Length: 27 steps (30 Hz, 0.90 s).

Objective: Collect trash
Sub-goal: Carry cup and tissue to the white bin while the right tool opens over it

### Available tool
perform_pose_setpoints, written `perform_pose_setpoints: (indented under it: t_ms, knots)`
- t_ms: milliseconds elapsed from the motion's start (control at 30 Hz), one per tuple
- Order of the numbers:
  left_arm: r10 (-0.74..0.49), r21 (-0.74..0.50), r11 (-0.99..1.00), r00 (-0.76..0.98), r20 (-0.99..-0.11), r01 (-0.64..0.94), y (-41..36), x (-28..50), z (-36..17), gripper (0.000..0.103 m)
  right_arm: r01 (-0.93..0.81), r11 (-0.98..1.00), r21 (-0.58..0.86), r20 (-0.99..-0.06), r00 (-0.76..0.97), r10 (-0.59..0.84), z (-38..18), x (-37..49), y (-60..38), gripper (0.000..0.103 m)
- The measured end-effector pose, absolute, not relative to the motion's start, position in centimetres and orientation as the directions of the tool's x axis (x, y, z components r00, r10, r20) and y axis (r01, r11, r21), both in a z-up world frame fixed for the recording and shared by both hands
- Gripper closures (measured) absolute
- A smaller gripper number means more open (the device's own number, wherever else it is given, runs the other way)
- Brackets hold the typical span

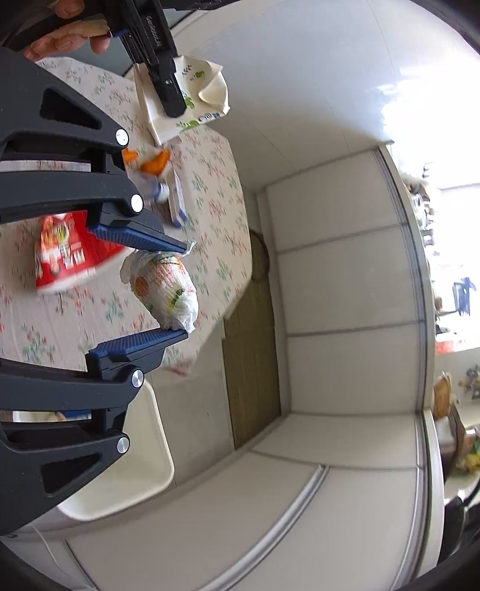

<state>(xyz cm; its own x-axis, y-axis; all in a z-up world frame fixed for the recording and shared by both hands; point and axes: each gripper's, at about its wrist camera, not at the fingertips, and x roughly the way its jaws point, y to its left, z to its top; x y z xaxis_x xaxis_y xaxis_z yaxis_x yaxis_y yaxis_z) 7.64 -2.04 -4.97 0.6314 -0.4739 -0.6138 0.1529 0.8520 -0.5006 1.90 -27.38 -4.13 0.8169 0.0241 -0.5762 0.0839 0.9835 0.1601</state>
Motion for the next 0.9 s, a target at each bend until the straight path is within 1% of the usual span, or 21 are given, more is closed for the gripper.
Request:
perform_pose_setpoints:
  t_ms: [233,400,500,567,600,633,733,833,900]
  knots:
    - [-0.492,-0.477,0.856,0.602,-0.629,0.201,-5.7,7.8,-5.5,0.072,0.226,0.967,0.118,-0.575,0.810,-0.119,-4.5,1.2,-32.4,0.062]
    - [-0.500,-0.461,0.857,0.584,-0.640,0.228,-8.3,7.7,-6.0,0.072,0.340,0.938,0.063,-0.619,0.751,-0.230,-5.8,1.3,-35.7,0.062]
    - [-0.510,-0.459,0.854,0.569,-0.645,0.245,-9.9,7.8,-6.4,0.072,0.378,0.926,0.005,-0.651,0.704,-0.284,-6.6,1.3,-37.0,0.057]
    - [-0.522,-0.464,0.848,0.558,-0.645,0.257,-11.0,7.9,-6.5,0.072,0.404,0.915,0.007,-0.663,0.686,-0.298,-7.2,0.8,-38.1,0.047]
    - [-0.532,-0.468,0.843,0.550,-0.644,0.266,-11.7,7.9,-6.6,0.072,0.422,0.907,0.004,-0.659,0.683,-0.315,-7.2,0.5,-38.7,0.037]
    - [-0.540,-0.471,0.838,0.545,-0.641,0.276,-12.3,8.0,-6.6,0.072,0.438,0.899,-0.002,-0.650,0.683,-0.334,-7.1,0.0,-39.1,0.030]
    - [-0.565,-0.472,0.824,0.530,-0.633,0.315,-14.7,8.0,-6.5,0.072,0.498,0.867,-0.014,-0.610,0.683,-0.402,-6.7,-1.4,-40.8,0.021]
    - [-0.589,-0.462,0.808,0.512,-0.625,0.365,-17.6,7.8,-6.4,0.072,0.554,0.832,-0.018,-0.592,0.665,-0.455,-6.6,-2.5,-42.7,0.016]
    - [-0.607,-0.461,0.795,0.494,-0.623,0.395,-19.5,7.8,-6.4,0.072,0.586,0.810,-0.022,-0.587,0.648,-0.485,-6.7,-3.1,-44.0,0.015]
